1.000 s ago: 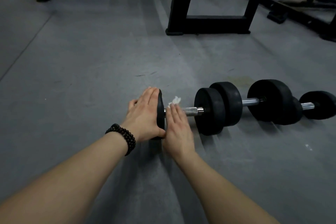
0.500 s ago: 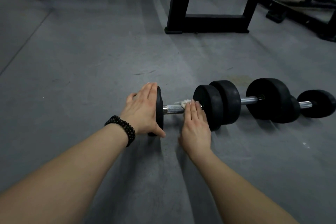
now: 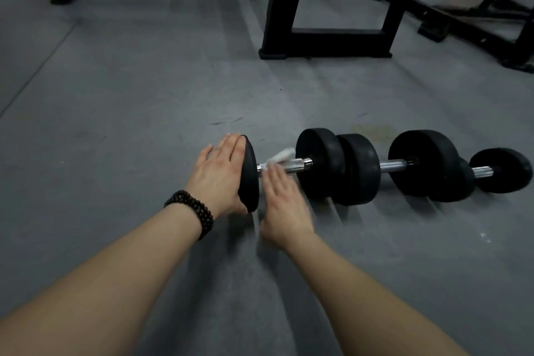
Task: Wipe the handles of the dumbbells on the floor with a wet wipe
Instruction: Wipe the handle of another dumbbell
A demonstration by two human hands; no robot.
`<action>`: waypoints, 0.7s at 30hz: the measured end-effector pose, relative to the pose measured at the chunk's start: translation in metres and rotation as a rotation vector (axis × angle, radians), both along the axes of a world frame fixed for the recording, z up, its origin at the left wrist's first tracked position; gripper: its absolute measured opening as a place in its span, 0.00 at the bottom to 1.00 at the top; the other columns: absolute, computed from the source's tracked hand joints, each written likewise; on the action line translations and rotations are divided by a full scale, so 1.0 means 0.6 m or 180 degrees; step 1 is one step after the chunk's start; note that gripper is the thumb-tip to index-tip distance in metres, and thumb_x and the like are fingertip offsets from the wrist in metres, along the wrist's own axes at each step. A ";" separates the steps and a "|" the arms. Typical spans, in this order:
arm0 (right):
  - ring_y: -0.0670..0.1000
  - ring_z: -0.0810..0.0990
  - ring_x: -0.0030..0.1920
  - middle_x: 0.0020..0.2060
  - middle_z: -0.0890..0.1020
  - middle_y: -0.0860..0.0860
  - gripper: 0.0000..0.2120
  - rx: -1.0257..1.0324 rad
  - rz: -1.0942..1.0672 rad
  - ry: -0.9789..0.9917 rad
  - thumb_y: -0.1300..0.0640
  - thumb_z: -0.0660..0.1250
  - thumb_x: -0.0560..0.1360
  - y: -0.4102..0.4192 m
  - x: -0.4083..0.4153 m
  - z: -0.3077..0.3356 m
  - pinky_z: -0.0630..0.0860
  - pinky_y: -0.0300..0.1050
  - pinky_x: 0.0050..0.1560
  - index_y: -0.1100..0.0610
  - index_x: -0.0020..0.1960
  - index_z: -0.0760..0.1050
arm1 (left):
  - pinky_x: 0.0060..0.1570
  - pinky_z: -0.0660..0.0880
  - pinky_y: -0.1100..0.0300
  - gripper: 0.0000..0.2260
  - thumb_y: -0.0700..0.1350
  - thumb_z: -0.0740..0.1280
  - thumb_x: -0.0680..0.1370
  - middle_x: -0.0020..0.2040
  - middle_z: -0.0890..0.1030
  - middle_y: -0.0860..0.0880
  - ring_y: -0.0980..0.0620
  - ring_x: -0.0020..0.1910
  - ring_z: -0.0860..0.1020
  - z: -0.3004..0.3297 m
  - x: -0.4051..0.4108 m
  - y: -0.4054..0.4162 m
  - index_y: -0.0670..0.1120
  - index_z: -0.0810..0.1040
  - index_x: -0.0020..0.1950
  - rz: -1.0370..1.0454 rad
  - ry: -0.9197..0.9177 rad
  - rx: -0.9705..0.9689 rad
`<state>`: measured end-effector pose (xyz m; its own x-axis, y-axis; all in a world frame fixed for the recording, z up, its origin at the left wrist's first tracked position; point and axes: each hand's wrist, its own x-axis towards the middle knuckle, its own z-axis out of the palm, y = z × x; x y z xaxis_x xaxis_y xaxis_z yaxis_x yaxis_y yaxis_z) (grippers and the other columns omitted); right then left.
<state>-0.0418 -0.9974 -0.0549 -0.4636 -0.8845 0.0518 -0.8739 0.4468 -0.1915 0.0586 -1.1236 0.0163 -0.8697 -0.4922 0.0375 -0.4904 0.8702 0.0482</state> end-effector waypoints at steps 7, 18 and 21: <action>0.54 0.43 0.79 0.80 0.48 0.56 0.44 -0.0231 -0.0857 0.0191 0.58 0.64 0.70 0.013 -0.043 -0.007 0.41 0.49 0.78 0.61 0.80 0.44 | 0.78 0.46 0.51 0.65 0.61 0.81 0.56 0.80 0.47 0.49 0.50 0.79 0.47 -0.001 -0.007 -0.013 0.46 0.43 0.80 -0.0023 0.0017 0.0298; 0.54 0.39 0.79 0.80 0.42 0.57 0.45 -0.0017 -0.0844 -0.0187 0.54 0.66 0.72 -0.025 -0.051 0.009 0.42 0.50 0.78 0.54 0.80 0.42 | 0.78 0.46 0.48 0.65 0.60 0.82 0.57 0.80 0.47 0.50 0.51 0.79 0.46 -0.003 -0.008 -0.016 0.46 0.43 0.80 0.0022 0.0049 0.0382; 0.52 0.44 0.79 0.80 0.49 0.54 0.42 -0.0235 -0.0492 -0.0381 0.60 0.64 0.71 -0.024 -0.051 0.014 0.45 0.46 0.78 0.59 0.80 0.47 | 0.77 0.47 0.48 0.65 0.60 0.82 0.57 0.80 0.47 0.50 0.51 0.79 0.47 -0.003 -0.006 -0.015 0.46 0.43 0.80 0.0031 0.0050 0.0379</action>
<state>-0.0725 -1.0118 -0.0464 -0.6004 -0.7981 0.0501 -0.7650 0.5549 -0.3270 0.0547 -1.1326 0.0147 -0.8646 -0.5023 -0.0080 -0.4971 0.8531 0.1587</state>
